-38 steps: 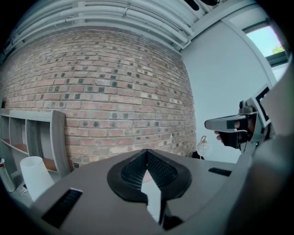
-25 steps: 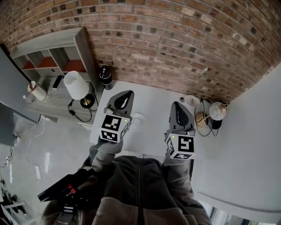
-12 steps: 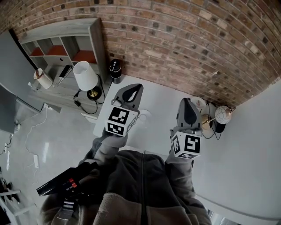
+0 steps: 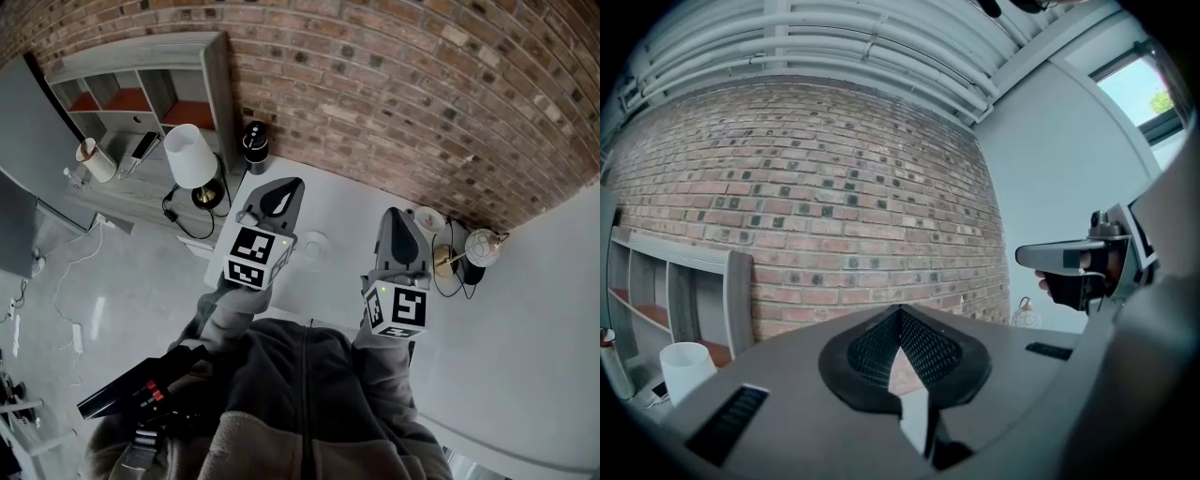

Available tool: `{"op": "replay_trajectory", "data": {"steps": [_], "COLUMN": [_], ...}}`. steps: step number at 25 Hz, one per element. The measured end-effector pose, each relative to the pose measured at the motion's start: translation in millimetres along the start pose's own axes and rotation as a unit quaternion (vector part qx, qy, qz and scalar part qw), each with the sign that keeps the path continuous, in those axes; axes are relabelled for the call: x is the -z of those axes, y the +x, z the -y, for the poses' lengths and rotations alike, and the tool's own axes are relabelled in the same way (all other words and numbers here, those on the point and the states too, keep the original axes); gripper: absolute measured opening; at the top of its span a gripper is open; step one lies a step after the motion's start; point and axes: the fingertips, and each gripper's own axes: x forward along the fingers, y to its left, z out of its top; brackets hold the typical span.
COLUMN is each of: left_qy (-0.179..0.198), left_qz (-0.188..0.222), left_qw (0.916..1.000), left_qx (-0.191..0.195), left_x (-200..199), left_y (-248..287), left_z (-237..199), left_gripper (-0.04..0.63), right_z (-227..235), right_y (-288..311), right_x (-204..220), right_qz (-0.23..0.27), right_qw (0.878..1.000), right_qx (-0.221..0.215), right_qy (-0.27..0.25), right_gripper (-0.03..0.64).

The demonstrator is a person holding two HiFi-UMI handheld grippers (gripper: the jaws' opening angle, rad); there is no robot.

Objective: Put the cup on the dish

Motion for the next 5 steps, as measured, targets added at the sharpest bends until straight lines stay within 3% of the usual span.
{"op": "replay_trajectory", "data": {"steps": [5], "left_qy": [0.0], "left_qz": [0.0], "left_qw": [1.0], "left_qx": [0.003], "left_x": [2.5], "left_y": [0.3], "left_z": [-5.2], "left_gripper": [0.005], "right_z": [-7.9], "right_y": [5.6], "right_x": [3.9], "right_qz": [-0.006], "right_qw": [1.0], "right_qx": [-0.003], "right_qy": [-0.002], "right_gripper": [0.0]}}
